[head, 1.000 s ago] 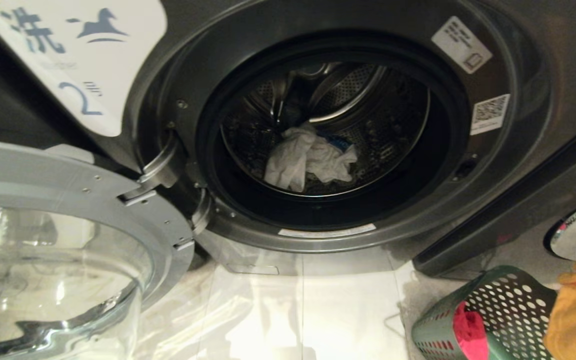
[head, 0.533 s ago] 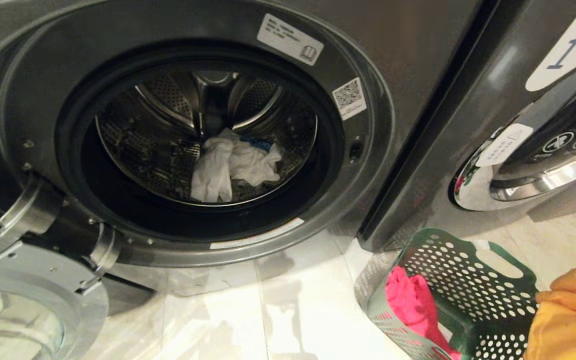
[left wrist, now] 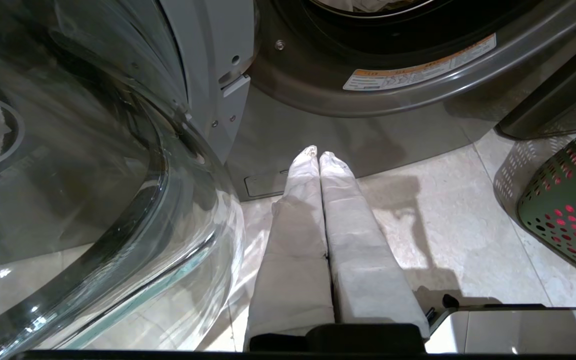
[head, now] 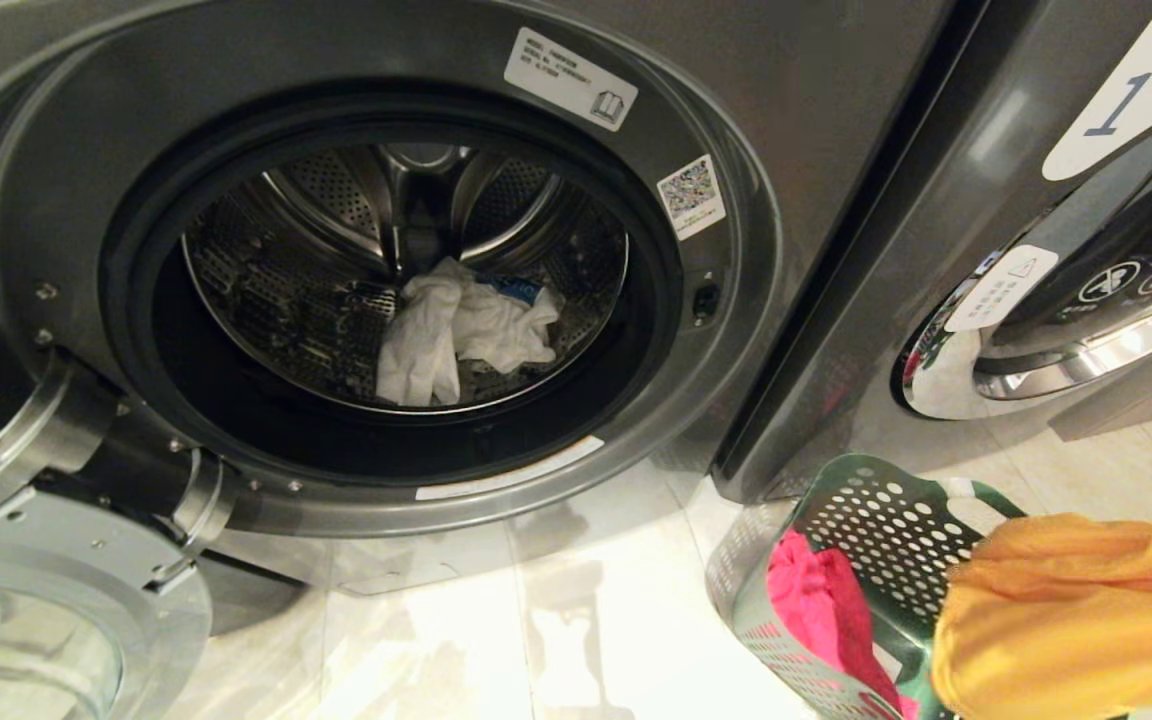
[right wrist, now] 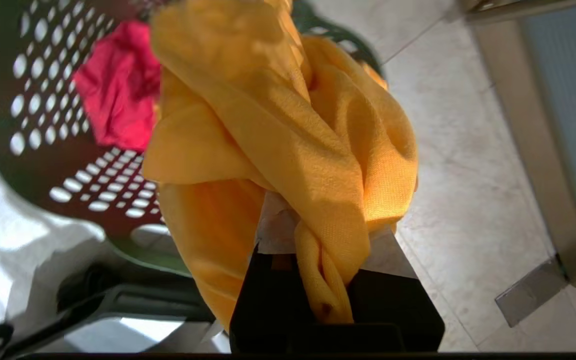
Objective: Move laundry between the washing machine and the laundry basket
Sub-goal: Pick a cloth and place it into the basket
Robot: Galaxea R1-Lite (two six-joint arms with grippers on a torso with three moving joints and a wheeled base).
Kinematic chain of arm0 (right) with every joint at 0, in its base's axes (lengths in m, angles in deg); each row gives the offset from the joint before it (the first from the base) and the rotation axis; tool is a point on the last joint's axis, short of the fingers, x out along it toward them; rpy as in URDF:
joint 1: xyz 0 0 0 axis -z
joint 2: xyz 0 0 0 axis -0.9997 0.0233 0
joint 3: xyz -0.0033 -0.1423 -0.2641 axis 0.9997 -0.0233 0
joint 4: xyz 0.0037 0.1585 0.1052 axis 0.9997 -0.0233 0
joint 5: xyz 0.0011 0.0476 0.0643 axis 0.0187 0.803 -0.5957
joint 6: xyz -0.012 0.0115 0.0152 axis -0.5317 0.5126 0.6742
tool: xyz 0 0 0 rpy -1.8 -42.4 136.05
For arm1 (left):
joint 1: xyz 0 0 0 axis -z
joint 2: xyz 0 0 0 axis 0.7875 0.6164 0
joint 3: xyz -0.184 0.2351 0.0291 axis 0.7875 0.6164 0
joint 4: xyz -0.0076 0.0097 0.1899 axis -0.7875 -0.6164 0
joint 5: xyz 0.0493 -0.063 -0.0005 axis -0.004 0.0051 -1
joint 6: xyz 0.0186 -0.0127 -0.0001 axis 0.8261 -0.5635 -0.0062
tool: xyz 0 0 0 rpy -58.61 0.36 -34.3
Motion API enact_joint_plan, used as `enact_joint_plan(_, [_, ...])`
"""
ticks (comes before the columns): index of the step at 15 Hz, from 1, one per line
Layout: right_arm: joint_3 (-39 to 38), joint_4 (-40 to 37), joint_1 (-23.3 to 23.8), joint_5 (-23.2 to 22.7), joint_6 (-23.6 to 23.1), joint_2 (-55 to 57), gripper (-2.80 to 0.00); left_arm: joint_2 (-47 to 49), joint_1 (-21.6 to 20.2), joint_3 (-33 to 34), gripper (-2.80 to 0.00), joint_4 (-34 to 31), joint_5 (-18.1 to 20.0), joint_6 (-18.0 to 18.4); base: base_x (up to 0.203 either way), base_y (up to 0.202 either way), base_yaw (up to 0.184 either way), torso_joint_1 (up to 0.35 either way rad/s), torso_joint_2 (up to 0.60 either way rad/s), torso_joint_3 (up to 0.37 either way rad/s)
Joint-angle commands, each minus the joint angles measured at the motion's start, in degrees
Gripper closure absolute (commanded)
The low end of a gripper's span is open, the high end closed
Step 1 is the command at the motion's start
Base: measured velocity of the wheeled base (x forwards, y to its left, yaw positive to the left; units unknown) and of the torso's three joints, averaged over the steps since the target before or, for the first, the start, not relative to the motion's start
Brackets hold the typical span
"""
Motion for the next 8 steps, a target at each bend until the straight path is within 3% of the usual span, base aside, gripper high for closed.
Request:
enact_joint_plan(1, [-0.65,0.87,-3.51,-0.79,0.46,7.58,0.0,0.02,0.0,0.09,0.0,0.02,0.0,-0.01,0.0,0.0,0.0,0.0,0.0,0.0])
enact_joint_plan(3, [-3.46,7.69,-5.3,-1.04,0.57,10.54,0.0,0.02,0.0,0.09,0.0,0.02,0.0,-0.01,0.0,0.0,0.0,0.0,0.0,0.0])
enact_joint_plan(4, [-5.36,12.11,-6.39,-1.06,0.39,11.7,-0.38,0.02,0.0,0.09,0.0,0.02,0.0,-0.01,0.0,0.0,0.0,0.0,0.0,0.0])
enact_joint_plan(5, [-6.38,14.68,-7.62,-1.0,0.03,12.74,-2.8,0.02,0.0,0.09,0.0,0.02,0.0,-0.01,0.0,0.0,0.0,0.0,0.0,0.0])
enact_joint_plan(8, [-5.8,14.59,-9.53,-1.1,-0.75,12.29,-2.8,0.02,0.0,0.09,0.0,0.02,-0.09,-0.01,0.0,0.0,0.0,0.0,0.0,0.0])
